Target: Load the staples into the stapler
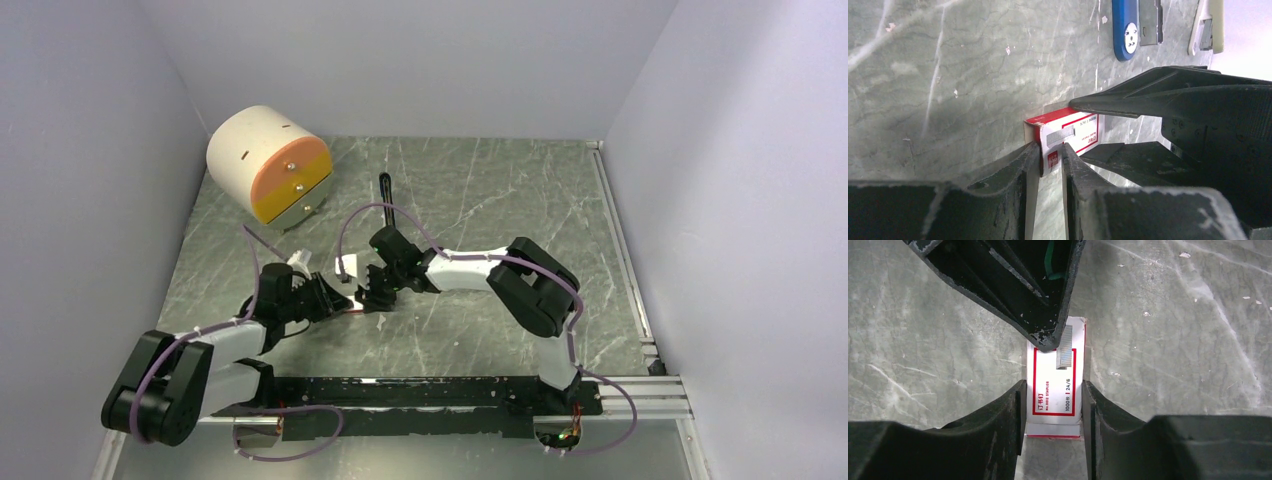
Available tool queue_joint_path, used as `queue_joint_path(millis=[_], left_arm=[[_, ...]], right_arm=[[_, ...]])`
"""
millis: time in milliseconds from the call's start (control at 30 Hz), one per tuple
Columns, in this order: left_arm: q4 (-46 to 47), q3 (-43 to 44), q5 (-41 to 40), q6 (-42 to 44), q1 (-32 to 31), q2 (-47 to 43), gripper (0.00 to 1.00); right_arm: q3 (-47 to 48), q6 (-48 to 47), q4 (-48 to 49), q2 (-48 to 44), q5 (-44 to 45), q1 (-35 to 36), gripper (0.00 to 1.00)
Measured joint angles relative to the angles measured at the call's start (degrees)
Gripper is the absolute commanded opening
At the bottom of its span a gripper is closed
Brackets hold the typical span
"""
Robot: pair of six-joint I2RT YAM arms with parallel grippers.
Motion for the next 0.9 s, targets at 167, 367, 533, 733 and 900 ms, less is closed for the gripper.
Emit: queue_joint_path(millis=[167,367,533,733,900], left_arm=[[5.3,-1.2,2.8,-1.0,1.0,2.8,0.27],[12.6,-2.7,5.2,-1.9,1.9,6.9,0.23],[10.8,-2.9,5.8,-1.2,1.5,5.4,0.26],[2.7,-0.9,4.7,1.8,1.4,0.3,0.40],[-2.8,1.9,2.7,3.7,1.4,-0.3,0.49]], right_arm=[[0.3,0.8,0.7,0.5,-0.2,0.0,0.39],[0.3,1.3,1.0,0.5,-0.4,0.0,0.48],[-1.6,4.0,5.4,0.2,-0.1,-0.1,0.66],[-6.8,11.2,8.4,-4.3,1.3,-2.2,0.71],[-8.3,18.7,10.6,-10.2,3.3,-4.4,0.73]])
